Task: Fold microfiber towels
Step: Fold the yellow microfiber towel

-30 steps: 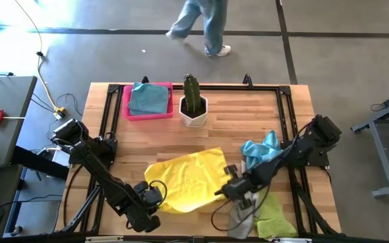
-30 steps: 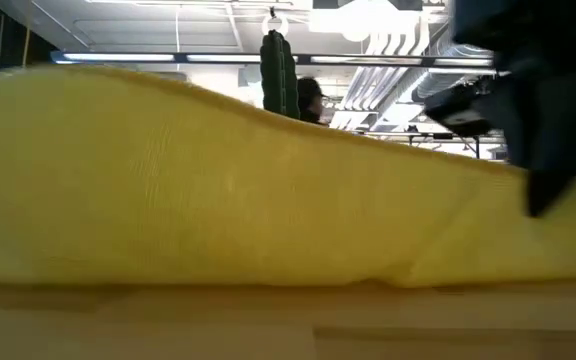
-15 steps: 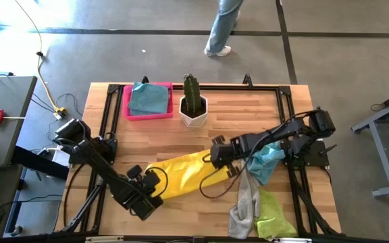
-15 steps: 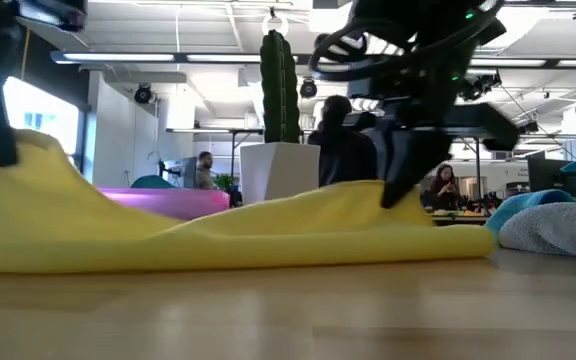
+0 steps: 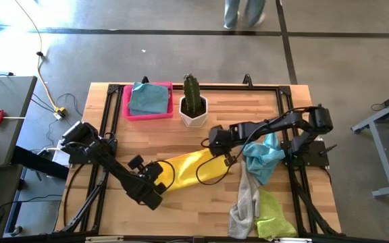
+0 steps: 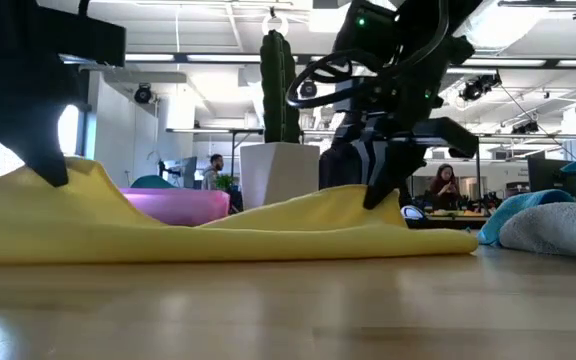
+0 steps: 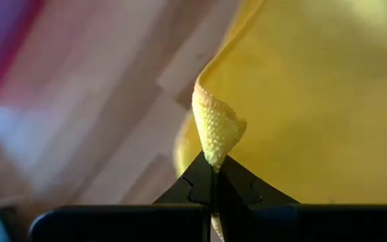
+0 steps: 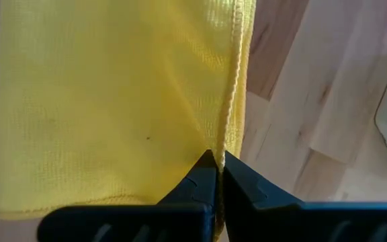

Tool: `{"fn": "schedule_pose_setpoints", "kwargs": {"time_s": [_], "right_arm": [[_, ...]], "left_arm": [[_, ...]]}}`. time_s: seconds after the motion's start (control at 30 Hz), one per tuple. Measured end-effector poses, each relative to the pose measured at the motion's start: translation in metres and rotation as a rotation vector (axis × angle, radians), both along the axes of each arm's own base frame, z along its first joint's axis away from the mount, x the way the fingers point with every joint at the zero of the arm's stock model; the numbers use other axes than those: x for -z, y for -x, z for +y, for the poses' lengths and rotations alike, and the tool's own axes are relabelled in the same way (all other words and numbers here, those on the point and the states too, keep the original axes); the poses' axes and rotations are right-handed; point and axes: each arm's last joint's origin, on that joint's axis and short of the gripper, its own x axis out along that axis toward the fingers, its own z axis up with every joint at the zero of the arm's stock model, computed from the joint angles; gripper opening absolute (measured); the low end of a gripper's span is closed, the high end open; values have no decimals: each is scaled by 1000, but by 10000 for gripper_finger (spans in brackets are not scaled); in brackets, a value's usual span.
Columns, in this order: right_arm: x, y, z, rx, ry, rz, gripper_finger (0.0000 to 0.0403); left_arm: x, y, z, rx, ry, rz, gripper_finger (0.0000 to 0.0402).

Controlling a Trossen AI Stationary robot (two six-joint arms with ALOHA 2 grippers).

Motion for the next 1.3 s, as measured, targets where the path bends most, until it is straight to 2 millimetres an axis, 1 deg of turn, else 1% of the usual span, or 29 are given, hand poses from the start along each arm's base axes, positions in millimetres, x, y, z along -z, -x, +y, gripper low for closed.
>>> {"fn": "schedule_pose_setpoints", "kwargs": {"time_s": [0.17,0.27,0.33,0.4,0.53,0.83,0.93,1.0,1.1,1.23,1.3], "right_arm": [[15,-5,-10,28,-3,28,3],[26,-7,-15,42,-4,55,3],[29,-8,-16,46,-4,61,3],[29,-8,-16,47,-4,61,3],[26,-9,-16,47,-4,44,3],[22,-12,-17,47,-4,41,3],[22,-11,-18,23,9,46,4],[22,-11,-18,17,25,51,13],[22,-10,-20,35,65,63,44],[23,-7,-21,121,70,88,102],[23,-4,-21,201,79,115,125]], "left_arm": [[3,2,9,-47,-44,75,0],[5,0,13,-57,-49,88,0],[8,-2,15,-51,-51,105,0],[12,-4,17,-60,-55,131,0],[14,-5,22,-80,-63,158,0],[13,-4,24,-68,-64,200,0],[14,-4,24,-67,-63,199,4],[14,-4,24,-74,-63,195,11],[14,-4,26,-94,-48,200,32],[14,-5,31,-114,-23,237,81],[13,-4,33,-114,-28,260,109]]}}
